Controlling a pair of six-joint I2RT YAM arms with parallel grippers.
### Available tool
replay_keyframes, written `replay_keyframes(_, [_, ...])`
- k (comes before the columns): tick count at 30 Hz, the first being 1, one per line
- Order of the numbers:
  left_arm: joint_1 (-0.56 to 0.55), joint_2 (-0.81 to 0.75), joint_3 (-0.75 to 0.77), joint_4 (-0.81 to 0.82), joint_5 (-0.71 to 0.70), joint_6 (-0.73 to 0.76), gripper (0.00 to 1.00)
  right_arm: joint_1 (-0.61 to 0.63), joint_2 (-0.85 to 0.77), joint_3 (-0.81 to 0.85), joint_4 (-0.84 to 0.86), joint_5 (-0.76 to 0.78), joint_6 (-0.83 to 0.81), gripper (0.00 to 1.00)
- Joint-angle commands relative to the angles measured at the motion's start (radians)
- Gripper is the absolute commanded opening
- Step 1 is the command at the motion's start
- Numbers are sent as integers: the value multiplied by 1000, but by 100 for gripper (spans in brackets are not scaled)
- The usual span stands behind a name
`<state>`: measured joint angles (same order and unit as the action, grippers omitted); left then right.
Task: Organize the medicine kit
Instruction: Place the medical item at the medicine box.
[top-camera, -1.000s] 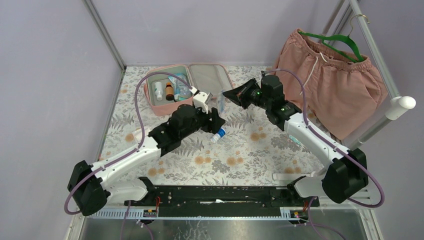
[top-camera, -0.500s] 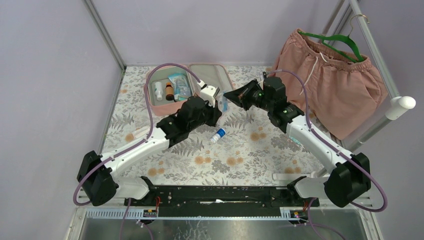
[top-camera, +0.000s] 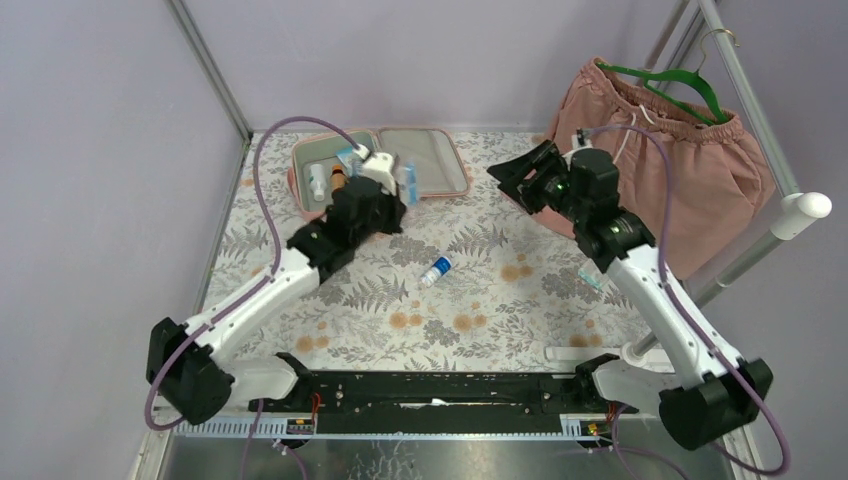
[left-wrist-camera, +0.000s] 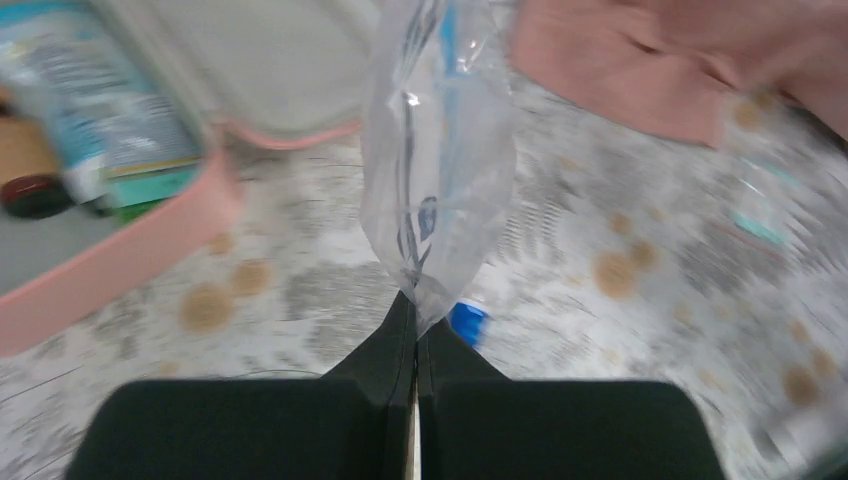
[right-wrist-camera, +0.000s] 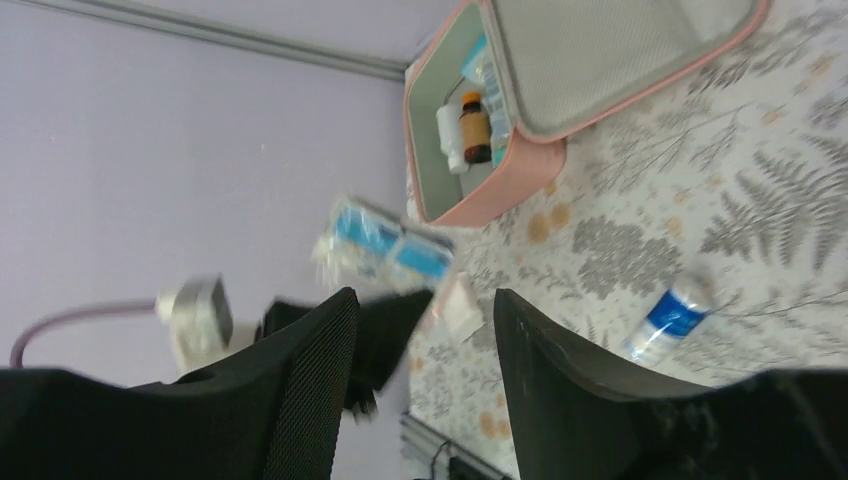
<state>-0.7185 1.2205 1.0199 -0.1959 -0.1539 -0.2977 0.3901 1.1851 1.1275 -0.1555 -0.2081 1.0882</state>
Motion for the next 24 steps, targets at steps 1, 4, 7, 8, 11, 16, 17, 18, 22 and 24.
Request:
replay_keyframes(1, [274, 119, 91, -125, 59, -42, 0, -11, -132, 9, -123, 94, -193, 61])
replay_keyframes(4, [462, 260, 200, -164, 146, -81, 0, -12, -190, -60, -172, 79, -237, 62])
replay_keyframes(7, [556, 404, 313, -173, 149, -93, 0, -11, -246, -140, -204, 38, -243, 62])
replay_keyframes(8, [579, 452, 353, -173, 149, -95, 0, -11, -262, -168, -210, 23, -244, 62])
replay_keyframes(11, [626, 575, 468, -189, 200, -102, 16, -11, -311, -227, -246, -1, -251, 62])
replay_keyframes(16, [641, 686, 592, -217, 202, -85, 50, -12, -393, -292, -316, 20, -277, 63])
replay_keyframes(17, [640, 698, 600, -218, 215, -84, 52, -11, -407, -302, -328, 24, -284, 63])
replay_keyframes(18, [639, 709, 604, -221, 234, -84, 52, -12, -419, -311, -341, 27, -292, 63])
replay_keyframes(22, [619, 712, 563, -188, 280, -90, 54, -12, -451, -333, -376, 32, -311, 63])
replay_keyframes(24, [588, 719, 551, -165, 332, -64, 56, -12, -458, -351, -375, 28, -314, 64])
